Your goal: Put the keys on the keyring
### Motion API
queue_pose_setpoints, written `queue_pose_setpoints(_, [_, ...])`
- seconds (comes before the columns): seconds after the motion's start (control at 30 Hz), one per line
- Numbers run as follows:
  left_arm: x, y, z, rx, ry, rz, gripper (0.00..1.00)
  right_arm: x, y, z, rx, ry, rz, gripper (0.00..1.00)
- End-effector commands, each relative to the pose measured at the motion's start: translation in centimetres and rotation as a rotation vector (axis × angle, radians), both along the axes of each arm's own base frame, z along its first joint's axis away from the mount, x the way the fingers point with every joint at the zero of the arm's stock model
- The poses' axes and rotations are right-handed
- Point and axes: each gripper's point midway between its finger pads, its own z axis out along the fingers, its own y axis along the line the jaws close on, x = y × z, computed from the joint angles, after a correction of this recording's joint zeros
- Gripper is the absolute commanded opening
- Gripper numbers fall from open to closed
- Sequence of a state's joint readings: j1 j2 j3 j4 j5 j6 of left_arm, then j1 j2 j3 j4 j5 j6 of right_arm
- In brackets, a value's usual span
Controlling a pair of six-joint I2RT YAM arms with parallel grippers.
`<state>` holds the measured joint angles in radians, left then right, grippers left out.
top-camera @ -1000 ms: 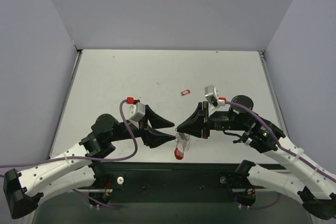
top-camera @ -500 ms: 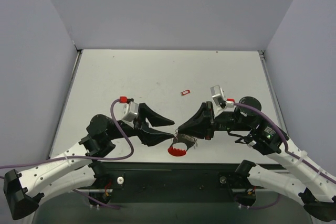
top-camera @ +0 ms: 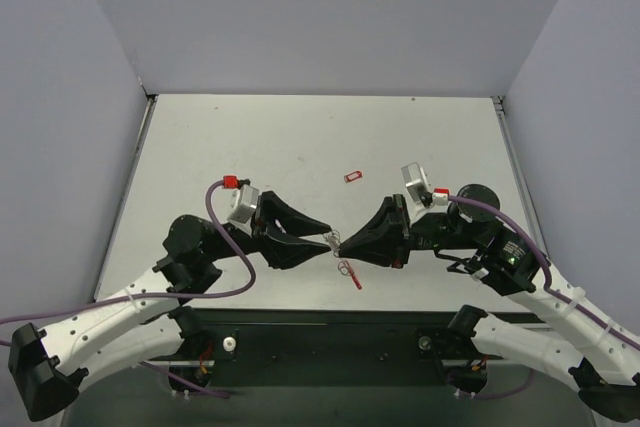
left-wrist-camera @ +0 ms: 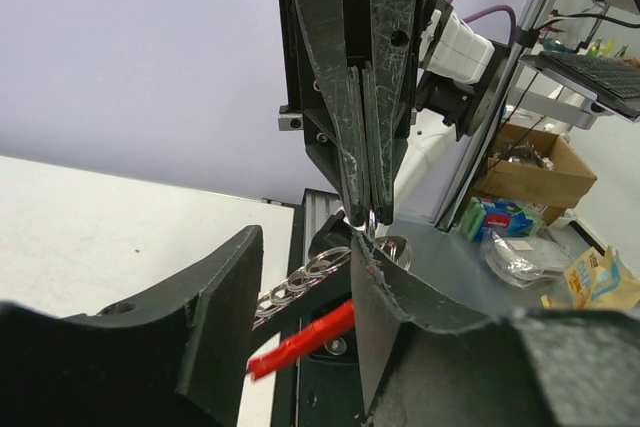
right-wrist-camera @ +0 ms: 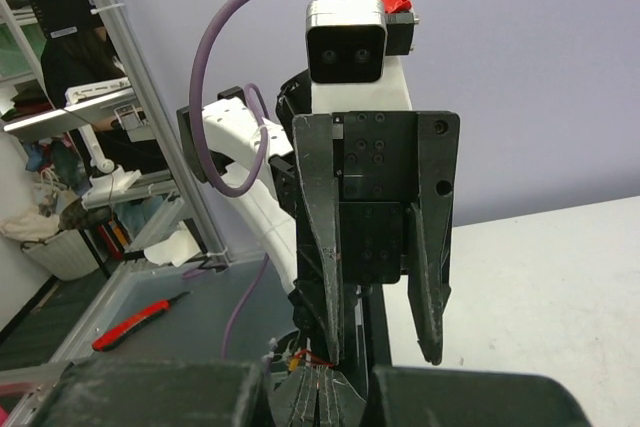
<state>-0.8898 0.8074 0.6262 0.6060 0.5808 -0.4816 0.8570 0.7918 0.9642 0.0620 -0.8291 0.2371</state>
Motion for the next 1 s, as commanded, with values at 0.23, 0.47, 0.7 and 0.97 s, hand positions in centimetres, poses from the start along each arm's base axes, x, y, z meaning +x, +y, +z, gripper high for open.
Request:
queue_pose_setpoints(0.23, [-2.0, 0.6, 3.1, -0.087, -0.089, -0.097, 0.48, -0.6, 0.1, 2.4, 0.090, -0.079, 0.037, 0.00])
queue_pose_setpoints(0.47, [-2.5, 0.6, 3.1, -0.084, -0.092, -0.121, 0.46, -0.4, 0.1, 2.4, 0.088, -0.077, 0.027, 0.00])
queue_pose_setpoints(0.7, [-2.3, 0.2, 2.6, -0.065, -0.075, -0.126, 0.42, -0.4, 0.3, 2.2, 0.085, -0.071, 0.035, 0.00])
queue_pose_setpoints(0.97, [-2.2, -0.1, 2.5, -0.057, -0.066, -0.135, 0.41, -0.3, 0.3, 2.2, 0.087, -0.069, 0.029, 0.00])
